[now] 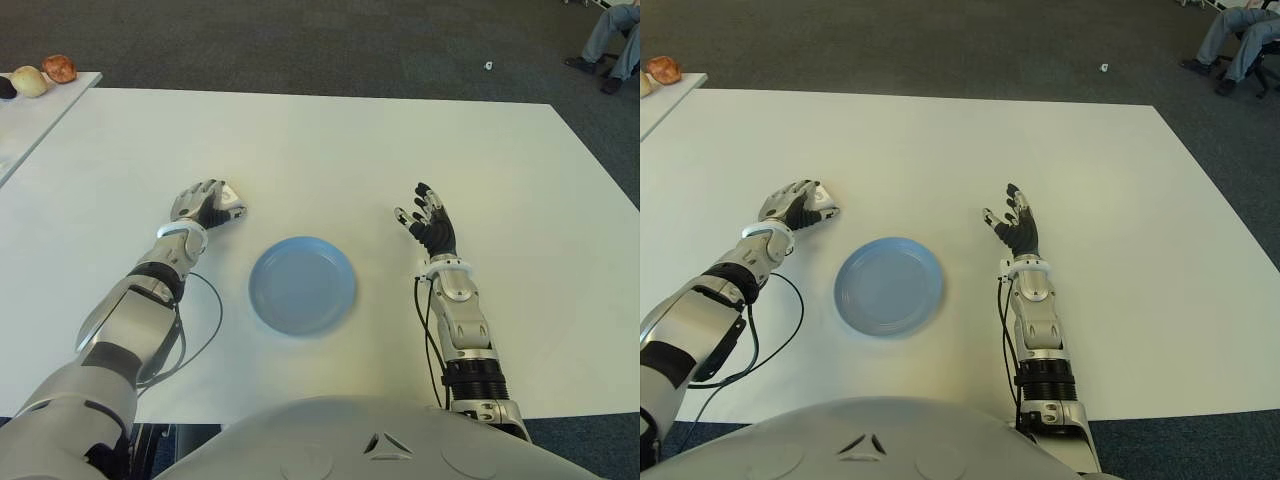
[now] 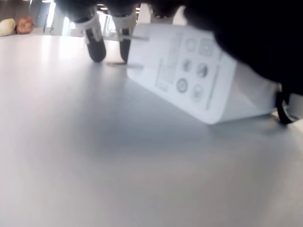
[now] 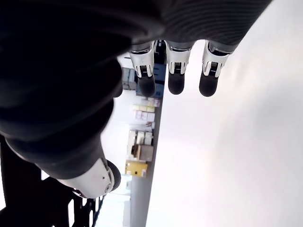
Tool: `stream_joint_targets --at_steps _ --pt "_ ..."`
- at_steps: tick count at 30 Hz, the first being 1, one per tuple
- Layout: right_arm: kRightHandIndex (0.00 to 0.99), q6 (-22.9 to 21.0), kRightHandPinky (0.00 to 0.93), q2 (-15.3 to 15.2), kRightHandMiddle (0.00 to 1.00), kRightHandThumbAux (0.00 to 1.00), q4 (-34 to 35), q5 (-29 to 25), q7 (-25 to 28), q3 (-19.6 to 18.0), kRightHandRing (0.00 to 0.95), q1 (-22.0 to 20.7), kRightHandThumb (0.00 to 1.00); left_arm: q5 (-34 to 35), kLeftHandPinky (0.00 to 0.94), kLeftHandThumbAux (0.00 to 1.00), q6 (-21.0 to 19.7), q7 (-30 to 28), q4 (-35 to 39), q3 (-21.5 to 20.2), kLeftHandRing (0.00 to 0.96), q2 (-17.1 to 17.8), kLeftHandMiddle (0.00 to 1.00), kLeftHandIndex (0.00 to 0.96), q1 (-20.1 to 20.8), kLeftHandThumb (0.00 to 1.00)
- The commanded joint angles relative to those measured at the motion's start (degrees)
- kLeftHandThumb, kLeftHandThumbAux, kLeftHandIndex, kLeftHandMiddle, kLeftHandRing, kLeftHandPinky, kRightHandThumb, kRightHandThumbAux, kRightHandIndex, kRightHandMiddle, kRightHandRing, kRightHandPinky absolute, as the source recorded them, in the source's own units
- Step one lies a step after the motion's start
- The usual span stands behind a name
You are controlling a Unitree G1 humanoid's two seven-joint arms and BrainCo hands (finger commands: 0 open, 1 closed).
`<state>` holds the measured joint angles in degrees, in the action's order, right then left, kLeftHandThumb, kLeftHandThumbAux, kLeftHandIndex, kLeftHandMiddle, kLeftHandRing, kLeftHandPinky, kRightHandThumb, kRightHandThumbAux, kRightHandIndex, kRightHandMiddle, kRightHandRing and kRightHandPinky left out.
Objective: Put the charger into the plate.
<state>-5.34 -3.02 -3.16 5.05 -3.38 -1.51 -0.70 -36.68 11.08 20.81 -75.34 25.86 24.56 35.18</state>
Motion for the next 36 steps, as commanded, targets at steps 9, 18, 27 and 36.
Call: stream_joint_targets --at_steps 9,18,27,36 --pt "0.0 -0.38 0.054 0.14 0.033 0.748 0.7 -1.19 1.0 -0.31 0.03 0.74 0.0 -0.66 0.153 0.401 1.87 0.83 -1.37 0.76 0.06 0.03 0.024 0.0 -3.32 0.145" --pt "0.0 -0.03 0.044 0.02 0.034 0.704 1.02 -1.76 1.89 -0.22 0.022 0.93 0.0 -1.05 0.296 0.435 7.16 3.2 -1.57 1.08 0.206 1.28 0.161 0.013 -4.38 0.369" --pt "0.0 0.56 0.038 0.06 0.033 0.669 0.91 -2.19 2.68 -0.37 0.016 0.97 0.0 -2.56 0.485 0.457 8.56 5.65 -1.97 2.4 0.526 1.74 0.525 0.347 -4.25 0.556" --pt "0.0 1.31 0.033 0.2 0.033 0.652 0.38 -2.49 3.04 -0.45 0.013 0.8 0.0 -1.53 0.766 0.675 4.66 2.41 -2.02 2.49 0.767 -0.17 0.761 0.442 -2.22 0.726"
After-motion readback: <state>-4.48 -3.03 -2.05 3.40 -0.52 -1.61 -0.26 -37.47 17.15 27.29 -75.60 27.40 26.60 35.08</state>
